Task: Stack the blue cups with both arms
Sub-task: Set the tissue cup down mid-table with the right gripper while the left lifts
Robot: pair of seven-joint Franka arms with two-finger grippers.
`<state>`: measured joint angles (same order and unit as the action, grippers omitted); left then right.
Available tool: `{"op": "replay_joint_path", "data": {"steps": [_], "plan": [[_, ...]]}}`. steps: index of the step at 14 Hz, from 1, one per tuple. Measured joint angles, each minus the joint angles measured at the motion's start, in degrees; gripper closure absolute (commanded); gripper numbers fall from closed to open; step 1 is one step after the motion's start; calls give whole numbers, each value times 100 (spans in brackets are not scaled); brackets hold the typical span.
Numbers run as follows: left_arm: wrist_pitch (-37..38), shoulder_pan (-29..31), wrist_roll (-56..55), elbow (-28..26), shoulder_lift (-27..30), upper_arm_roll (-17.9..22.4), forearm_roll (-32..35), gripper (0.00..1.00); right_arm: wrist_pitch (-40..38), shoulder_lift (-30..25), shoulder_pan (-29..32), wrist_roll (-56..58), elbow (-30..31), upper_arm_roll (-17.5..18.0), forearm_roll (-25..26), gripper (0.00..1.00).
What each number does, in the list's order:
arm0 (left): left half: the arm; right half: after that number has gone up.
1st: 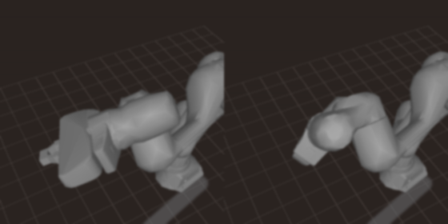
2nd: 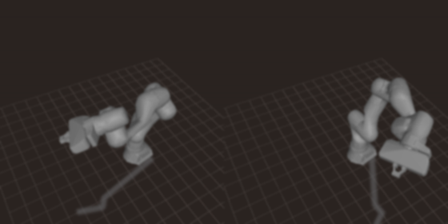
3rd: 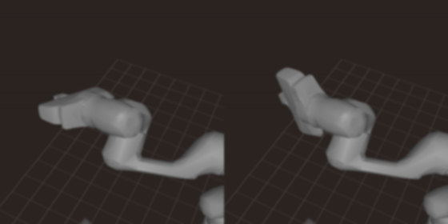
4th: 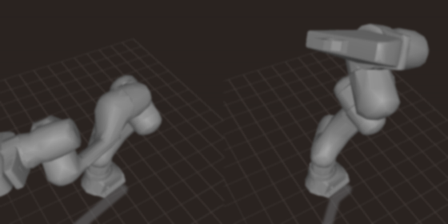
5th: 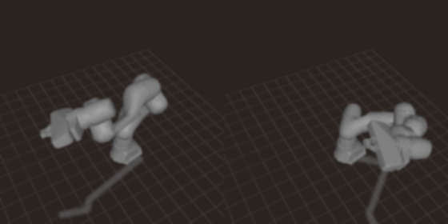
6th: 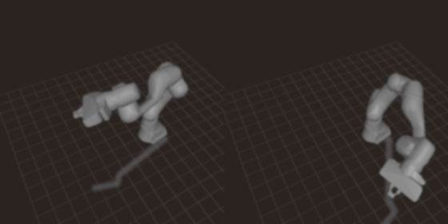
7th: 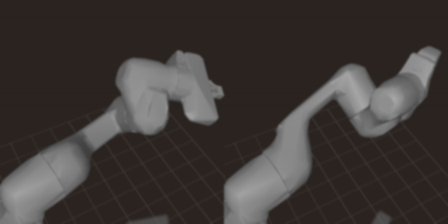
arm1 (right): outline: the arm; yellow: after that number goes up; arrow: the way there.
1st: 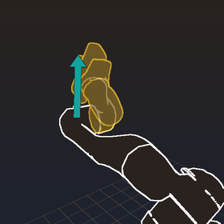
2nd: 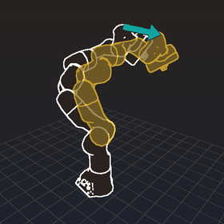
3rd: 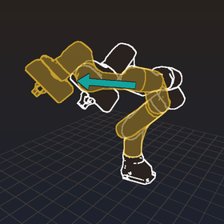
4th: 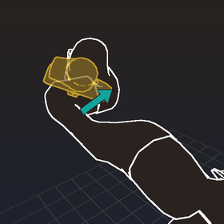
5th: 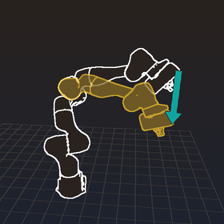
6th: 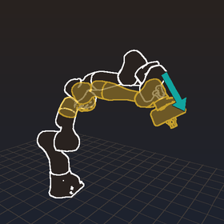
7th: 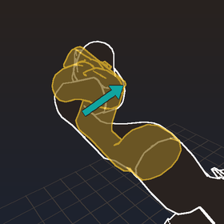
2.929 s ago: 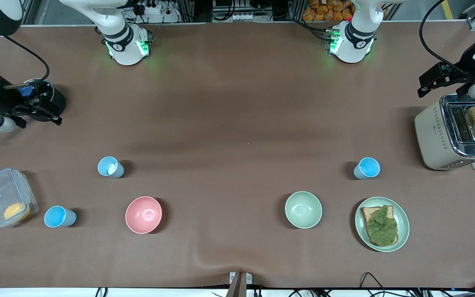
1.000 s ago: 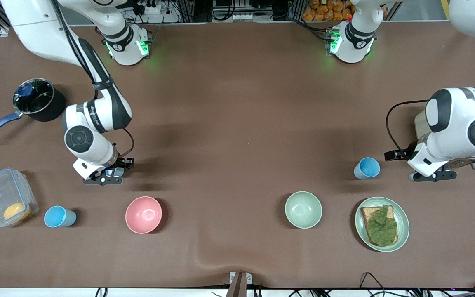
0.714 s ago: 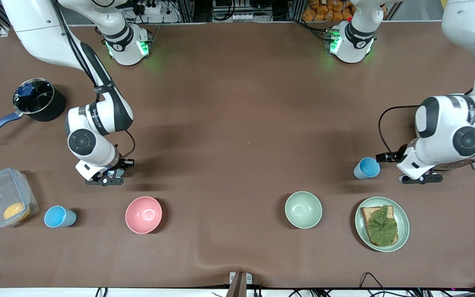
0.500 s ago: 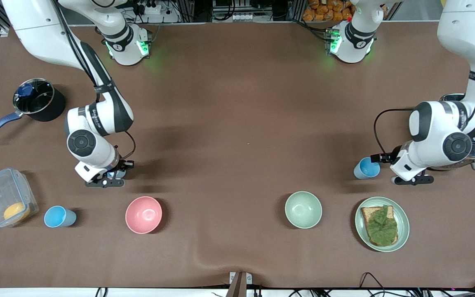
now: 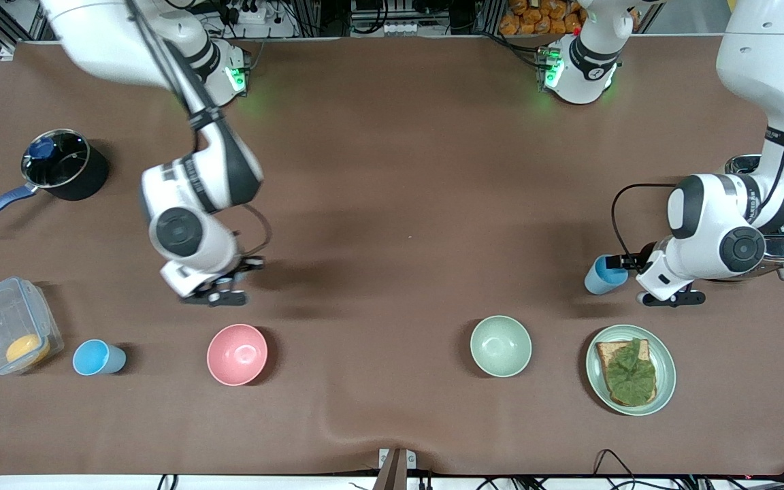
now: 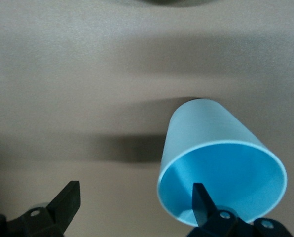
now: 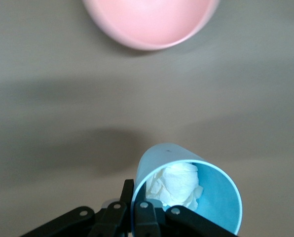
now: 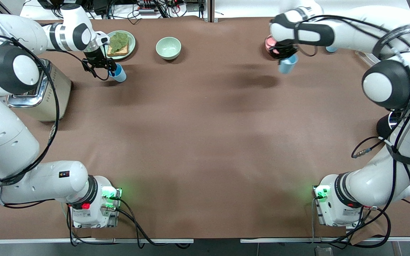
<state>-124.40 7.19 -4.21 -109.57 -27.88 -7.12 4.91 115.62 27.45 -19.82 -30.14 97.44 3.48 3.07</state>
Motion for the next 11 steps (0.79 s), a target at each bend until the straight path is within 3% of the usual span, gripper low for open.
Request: {"op": "replay_joint_path", "data": {"steps": [3,6,11], "plan": [[-28,-25,0,78,-68,-3,0,0,16,290,-810,-1382,-414,18,-354,100],[-28,-39,0,150,-114,-5,0,0,332,871,-1520,-2643,-927,16,-402,100],[-70,-42,-5,345,-274,-14,0,0,890,1390,-1821,-3166,-1170,9,-419,100]]}}
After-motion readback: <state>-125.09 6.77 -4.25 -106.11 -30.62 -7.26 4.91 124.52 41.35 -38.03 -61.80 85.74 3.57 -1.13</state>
